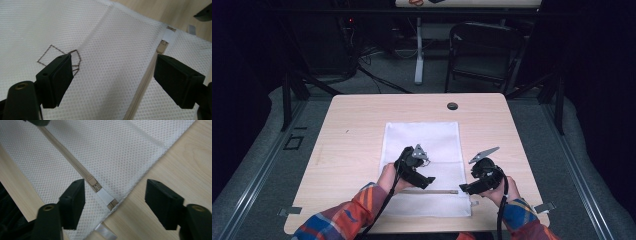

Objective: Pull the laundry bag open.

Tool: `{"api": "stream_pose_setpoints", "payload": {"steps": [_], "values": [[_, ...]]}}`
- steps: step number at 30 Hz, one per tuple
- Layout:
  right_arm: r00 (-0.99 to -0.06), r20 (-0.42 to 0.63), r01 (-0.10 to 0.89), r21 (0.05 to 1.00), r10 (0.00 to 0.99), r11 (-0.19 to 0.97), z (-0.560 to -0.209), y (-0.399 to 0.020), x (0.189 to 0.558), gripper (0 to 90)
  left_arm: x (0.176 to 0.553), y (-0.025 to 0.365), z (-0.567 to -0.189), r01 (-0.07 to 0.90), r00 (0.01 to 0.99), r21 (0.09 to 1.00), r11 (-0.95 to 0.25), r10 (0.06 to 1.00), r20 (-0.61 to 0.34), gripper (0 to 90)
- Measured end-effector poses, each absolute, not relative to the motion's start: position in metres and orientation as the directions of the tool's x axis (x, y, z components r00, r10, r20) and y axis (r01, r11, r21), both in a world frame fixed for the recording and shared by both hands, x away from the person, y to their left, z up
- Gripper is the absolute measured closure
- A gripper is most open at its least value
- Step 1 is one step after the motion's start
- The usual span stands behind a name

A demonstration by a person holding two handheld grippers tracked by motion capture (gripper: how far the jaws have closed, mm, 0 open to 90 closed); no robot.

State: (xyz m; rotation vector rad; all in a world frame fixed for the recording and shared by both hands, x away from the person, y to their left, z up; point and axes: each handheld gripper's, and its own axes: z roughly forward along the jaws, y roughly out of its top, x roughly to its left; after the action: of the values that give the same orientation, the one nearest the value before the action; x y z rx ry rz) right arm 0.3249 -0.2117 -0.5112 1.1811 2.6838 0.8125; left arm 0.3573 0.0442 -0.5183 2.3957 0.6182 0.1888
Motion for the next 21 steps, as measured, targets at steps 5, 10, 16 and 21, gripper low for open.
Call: {"api": "stream_pose_setpoints", "payload": {"steps": [5, 10, 16, 21], "values": [[-0.696, 0.115, 0.656, 0.502, 0.709, 0.563, -0.514, -0.210, 0.325, 46.6, 0.353, 0.031, -0.526, 0.366, 0.901, 0.619, -0.695, 0.431, -0.050, 18.6], [-0.710, 0.107, 0.649, 0.481, 0.696, 0.589, -0.517, -0.208, 0.326, 60.2, 0.349, 0.018, -0.533, 0.336, 0.919, 0.616, -0.712, 0.391, -0.050, 27.1], [-0.722, 0.115, 0.648, 0.458, 0.683, 0.609, -0.524, -0.204, 0.327, 74.3, 0.346, 0.008, -0.538, 0.306, 0.940, 0.620, -0.722, 0.334, -0.074, 39.6], [-0.731, 0.120, 0.647, 0.434, 0.671, 0.627, -0.530, -0.201, 0.330, 82.7, 0.342, -0.004, -0.546, 0.279, 0.953, 0.622, -0.731, 0.292, -0.084, 48.3]]}}
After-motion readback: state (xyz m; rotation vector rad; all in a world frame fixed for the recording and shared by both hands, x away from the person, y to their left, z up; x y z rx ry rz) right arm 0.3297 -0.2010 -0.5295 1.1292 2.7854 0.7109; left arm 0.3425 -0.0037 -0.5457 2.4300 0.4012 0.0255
